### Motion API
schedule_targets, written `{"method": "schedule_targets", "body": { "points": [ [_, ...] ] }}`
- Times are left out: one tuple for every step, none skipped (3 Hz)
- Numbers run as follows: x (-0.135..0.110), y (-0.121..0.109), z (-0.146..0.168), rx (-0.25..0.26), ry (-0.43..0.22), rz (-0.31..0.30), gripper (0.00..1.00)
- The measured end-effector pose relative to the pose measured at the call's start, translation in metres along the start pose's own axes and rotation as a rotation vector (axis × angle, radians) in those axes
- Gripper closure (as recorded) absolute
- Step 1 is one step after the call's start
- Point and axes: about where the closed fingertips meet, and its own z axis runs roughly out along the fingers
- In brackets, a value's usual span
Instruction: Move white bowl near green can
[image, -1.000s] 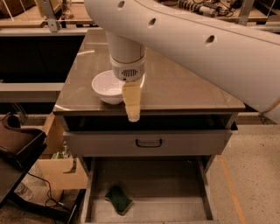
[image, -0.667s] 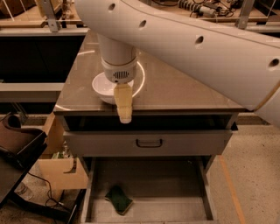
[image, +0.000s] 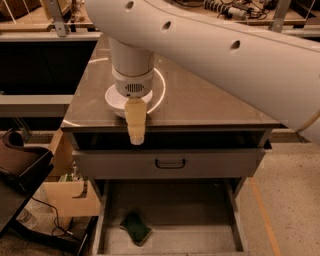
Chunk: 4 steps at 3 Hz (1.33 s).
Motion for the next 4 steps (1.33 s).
{"method": "schedule_targets", "body": {
  "points": [
    [-0.005, 0.008, 0.011, -0.033, -0.037, 0.003, 0.0],
    [-0.012, 0.011, 0.033, -0.081, -0.028, 0.003, 0.0],
    [-0.013, 0.011, 0.033, -0.08, -0.028, 0.003, 0.16],
    [-0.013, 0.011, 0.033, -0.078, -0.029, 0.002, 0.39]
  ]
}}
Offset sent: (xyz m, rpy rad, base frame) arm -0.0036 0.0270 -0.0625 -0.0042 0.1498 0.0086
